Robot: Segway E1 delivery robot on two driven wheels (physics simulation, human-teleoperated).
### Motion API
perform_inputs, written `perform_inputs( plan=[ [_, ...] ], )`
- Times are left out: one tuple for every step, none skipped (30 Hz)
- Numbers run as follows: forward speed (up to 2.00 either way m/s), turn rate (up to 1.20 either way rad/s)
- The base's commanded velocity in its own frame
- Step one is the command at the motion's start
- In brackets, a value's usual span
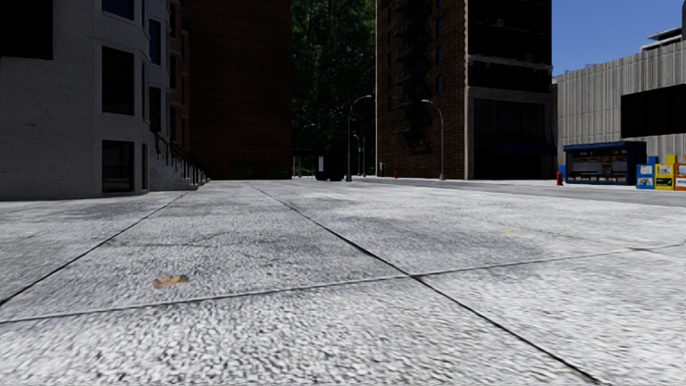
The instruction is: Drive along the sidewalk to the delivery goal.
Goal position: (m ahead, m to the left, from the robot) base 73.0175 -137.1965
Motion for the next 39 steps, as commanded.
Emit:
perform_inputs(
  plan=[
    [2.00,0.00],
    [2.00,0.00],
    [2.00,0.00],
    [2.00,0.00],
    [2.00,0.00],
    [2.00,0.00],
    [2.00,0.00],
    [2.00,0.00],
    [2.00,0.00],
    [2.00,0.00],
    [2.00,0.00],
    [2.00,0.00],
    [2.00,0.00],
    [2.00,0.00],
    [2.00,0.00],
    [2.00,0.00],
    [2.00,0.00],
    [2.00,0.00],
    [2.00,0.00],
    [2.00,0.00],
    [2.00,0.00],
    [2.00,0.00],
    [2.00,0.00],
    [2.00,0.00],
    [2.00,0.00],
    [2.00,0.00],
    [2.00,0.00],
    [2.00,0.00],
    [2.00,0.00],
    [2.00,0.00],
    [2.00,0.00],
    [2.00,0.00],
    [2.00,0.00],
    [2.00,0.00],
    [2.00,0.00],
    [2.00,0.00],
    [2.00,0.00],
    [2.00,0.00],
    [2.00,0.00]
  ],
)
